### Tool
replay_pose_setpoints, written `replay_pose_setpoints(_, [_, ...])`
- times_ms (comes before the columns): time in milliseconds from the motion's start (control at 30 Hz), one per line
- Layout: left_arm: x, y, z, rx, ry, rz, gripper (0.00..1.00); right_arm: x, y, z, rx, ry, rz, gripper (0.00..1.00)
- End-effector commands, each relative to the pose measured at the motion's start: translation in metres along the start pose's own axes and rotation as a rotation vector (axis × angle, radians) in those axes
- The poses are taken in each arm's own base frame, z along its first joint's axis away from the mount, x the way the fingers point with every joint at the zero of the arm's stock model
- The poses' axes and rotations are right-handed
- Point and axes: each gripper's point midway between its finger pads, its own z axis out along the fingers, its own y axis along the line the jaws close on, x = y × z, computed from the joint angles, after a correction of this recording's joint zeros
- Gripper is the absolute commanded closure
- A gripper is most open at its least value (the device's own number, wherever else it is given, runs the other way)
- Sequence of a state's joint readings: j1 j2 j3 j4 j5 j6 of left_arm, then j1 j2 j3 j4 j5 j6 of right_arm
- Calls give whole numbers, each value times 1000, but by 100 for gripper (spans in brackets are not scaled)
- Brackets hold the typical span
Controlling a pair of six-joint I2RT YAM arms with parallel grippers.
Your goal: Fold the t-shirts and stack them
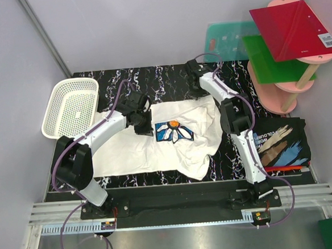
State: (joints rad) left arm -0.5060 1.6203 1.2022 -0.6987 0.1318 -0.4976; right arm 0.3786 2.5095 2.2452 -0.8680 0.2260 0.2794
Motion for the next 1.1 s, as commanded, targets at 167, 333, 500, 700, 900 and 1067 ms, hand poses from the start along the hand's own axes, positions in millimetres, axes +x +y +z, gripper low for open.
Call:
replay_pose_setpoints(167, [-1, 8, -4, -29, -34, -11, 100, -49, -41, 10, 13, -65, 53, 100])
replay_pose_setpoints(333, [5, 12, 1, -38, -14, -15, 100, -62, -26, -24, -93, -96, 49, 100])
replay_pose_setpoints(500, [8, 11, 1, -31, -16, -25, 100, -73, -27, -76, -76, -181, 25, 100])
replay_pose_setpoints(700, [13, 10, 2, -11, -15, -36, 100, -67, -24, -126, -89, -231, 12, 100])
replay_pose_setpoints(900, [19, 13, 6, -12, -7, -44, 100, -19, -39, -120, -32, -131, 18, 100])
replay_pose_setpoints(1067, [23, 15, 9, -17, 4, -40, 100, 20, -47, -97, 6, -21, 12, 100])
